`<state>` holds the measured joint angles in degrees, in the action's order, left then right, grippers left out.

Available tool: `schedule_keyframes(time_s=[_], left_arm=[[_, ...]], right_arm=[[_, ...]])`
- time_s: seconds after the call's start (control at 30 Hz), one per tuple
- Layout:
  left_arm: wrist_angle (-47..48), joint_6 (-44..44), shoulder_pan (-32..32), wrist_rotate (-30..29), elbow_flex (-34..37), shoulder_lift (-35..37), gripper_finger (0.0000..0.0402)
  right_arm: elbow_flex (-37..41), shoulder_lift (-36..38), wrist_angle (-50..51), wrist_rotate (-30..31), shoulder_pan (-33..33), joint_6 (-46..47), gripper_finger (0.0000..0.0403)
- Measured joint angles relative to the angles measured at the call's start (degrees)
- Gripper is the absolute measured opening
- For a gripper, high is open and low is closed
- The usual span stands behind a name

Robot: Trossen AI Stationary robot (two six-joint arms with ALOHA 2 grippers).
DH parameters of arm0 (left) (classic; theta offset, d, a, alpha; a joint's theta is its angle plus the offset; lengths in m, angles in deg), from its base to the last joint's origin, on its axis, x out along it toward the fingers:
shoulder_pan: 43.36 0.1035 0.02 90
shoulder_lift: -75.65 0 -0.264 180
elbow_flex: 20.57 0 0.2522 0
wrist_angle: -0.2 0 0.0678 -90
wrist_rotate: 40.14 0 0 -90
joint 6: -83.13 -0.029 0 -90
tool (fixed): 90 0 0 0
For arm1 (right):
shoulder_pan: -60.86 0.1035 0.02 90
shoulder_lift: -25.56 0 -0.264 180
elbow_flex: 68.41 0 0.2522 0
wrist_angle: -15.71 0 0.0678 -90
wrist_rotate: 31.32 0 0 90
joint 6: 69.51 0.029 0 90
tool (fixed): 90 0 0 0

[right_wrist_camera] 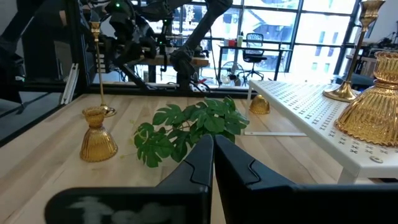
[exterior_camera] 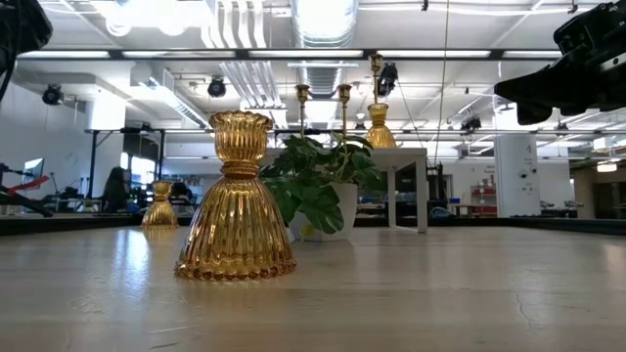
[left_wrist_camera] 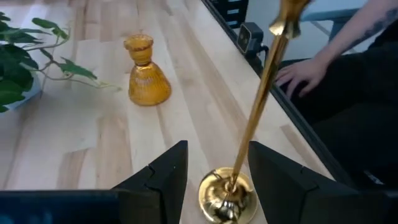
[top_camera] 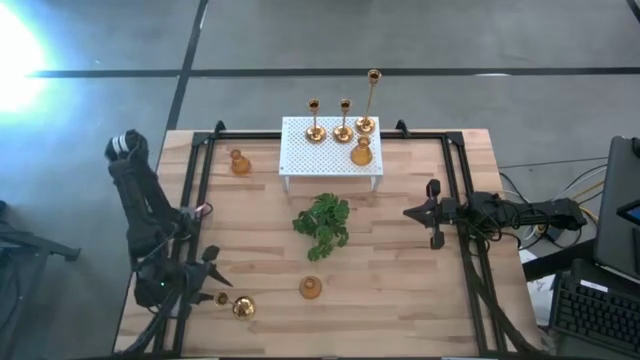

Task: Pick & Place candle stick holders
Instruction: Put the big gold candle holder on the shelf

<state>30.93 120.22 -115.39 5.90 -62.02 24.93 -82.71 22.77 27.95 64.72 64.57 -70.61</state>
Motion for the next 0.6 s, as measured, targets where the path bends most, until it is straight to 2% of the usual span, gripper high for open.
schedule_keyframes(time_s=[0.27,0.6], left_arm=[[-6.89,-3.81,2.14,5.36,0.0,-1.31,0.0172],[-7.13,-4.96,3.73,6.07,0.0,-1.36,0.0172]], right_arm=[[0.0,0.0,0.0,-0.02,0.0,0.01,0.0009],[0.0,0.0,0.0,-0.01,0.0,0.02,0.0009]])
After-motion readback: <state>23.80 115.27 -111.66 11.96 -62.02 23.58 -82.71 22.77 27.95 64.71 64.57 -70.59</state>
